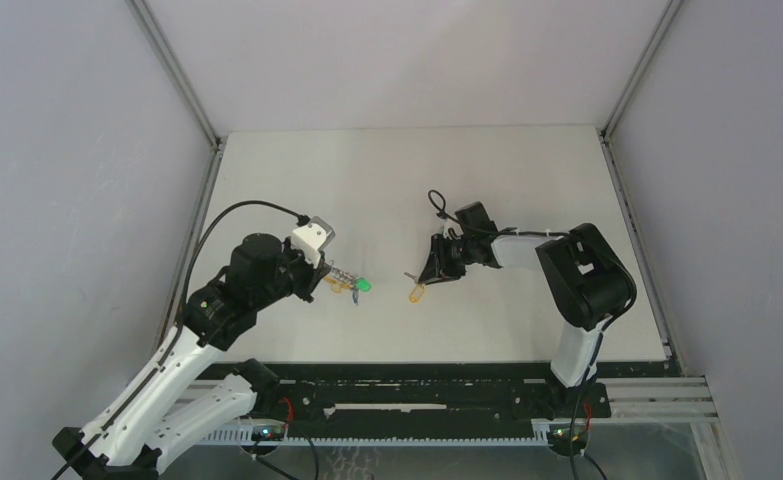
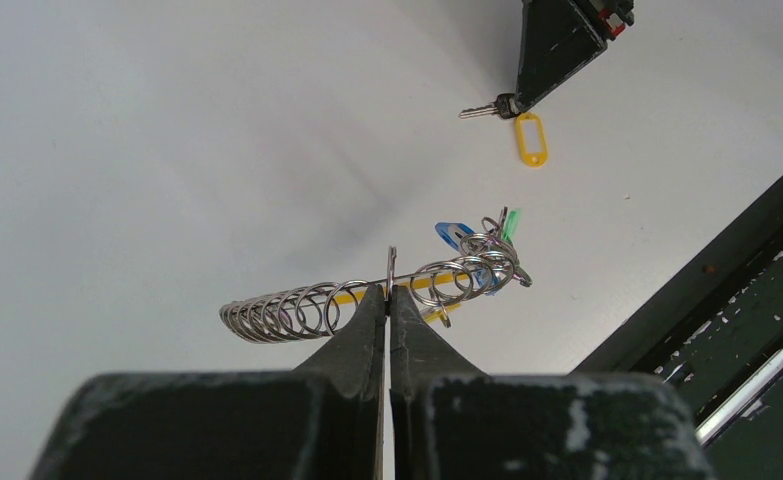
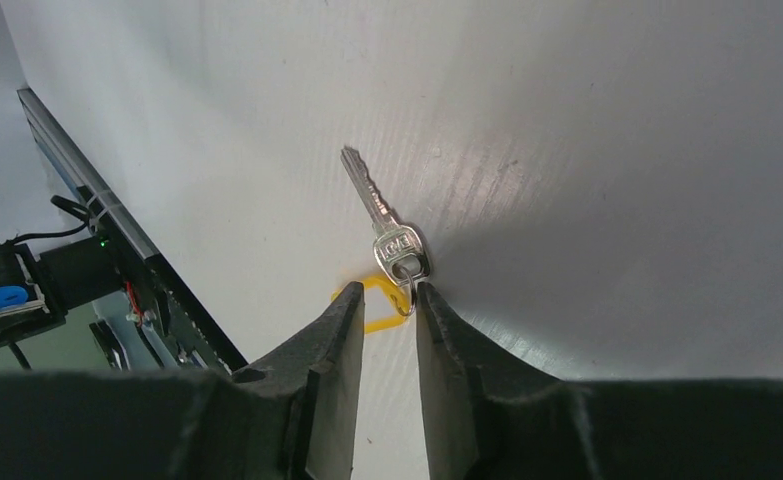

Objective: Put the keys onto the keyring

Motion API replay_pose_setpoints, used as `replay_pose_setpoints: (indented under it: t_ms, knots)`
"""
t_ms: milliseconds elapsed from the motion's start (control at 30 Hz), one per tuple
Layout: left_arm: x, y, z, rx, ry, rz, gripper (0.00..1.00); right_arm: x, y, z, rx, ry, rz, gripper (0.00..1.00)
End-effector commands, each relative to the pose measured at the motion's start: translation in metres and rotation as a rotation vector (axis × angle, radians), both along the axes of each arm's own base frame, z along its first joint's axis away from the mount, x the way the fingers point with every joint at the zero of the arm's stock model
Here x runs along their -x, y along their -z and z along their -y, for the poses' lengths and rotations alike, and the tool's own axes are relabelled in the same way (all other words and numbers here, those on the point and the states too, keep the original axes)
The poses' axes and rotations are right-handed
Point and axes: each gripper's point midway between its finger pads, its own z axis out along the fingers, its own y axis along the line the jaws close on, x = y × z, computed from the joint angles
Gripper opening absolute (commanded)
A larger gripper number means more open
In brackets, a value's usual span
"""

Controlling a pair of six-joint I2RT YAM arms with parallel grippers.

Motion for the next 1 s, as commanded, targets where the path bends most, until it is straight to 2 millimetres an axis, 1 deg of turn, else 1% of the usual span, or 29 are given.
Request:
replay_pose_setpoints:
  t_ms: [0,200,267,367,400,533,633,767,800,967]
  knots:
    - [-0.005,-0.016,0.005,0.05,-0.001,0.046,0.0,-0.005,0.005,-0.001,0.002,0.004,-0.003,0.24]
    - [-0.005,-0.015,0.004,0.049,-0.001,0.044,0.0,-0.004,0.011,-0.001,0.002,-0.003,-0.012,0.16]
    - [-0.005,-0.015,0.005,0.049,0.001,0.043,0.0,-0.004,0.009,-0.002,0.001,-0.011,-0.004,0.13]
    - [-0.005,-0.016,0.005,0.05,0.002,0.044,0.0,-0.003,-0.001,-0.004,-0.005,-0.031,0.033,0.04]
    - [-0.005,-0.016,0.005,0.052,0.001,0.045,0.0,-0.004,-0.006,-0.004,-0.003,-0.033,0.056,0.0]
    - [-0.003,-0.019,0.005,0.062,0.005,0.053,0.0,-0.008,-0.028,-0.003,0.012,-0.038,0.165,0.0]
    - [-0.002,-0.021,0.005,0.069,0.008,0.06,0.0,-0.009,-0.046,-0.002,0.024,-0.054,0.283,0.0]
    - [0.0,-0.025,0.005,0.083,0.012,0.075,0.0,-0.007,-0.075,-0.005,0.004,-0.078,0.476,0.0]
    - [0.0,-0.026,0.005,0.088,0.016,0.08,0.0,-0.006,-0.086,-0.006,-0.005,-0.084,0.543,0.0]
    - [0.003,-0.031,0.007,0.11,0.034,0.099,0.0,-0.002,-0.121,-0.008,-0.016,-0.099,0.84,0.0]
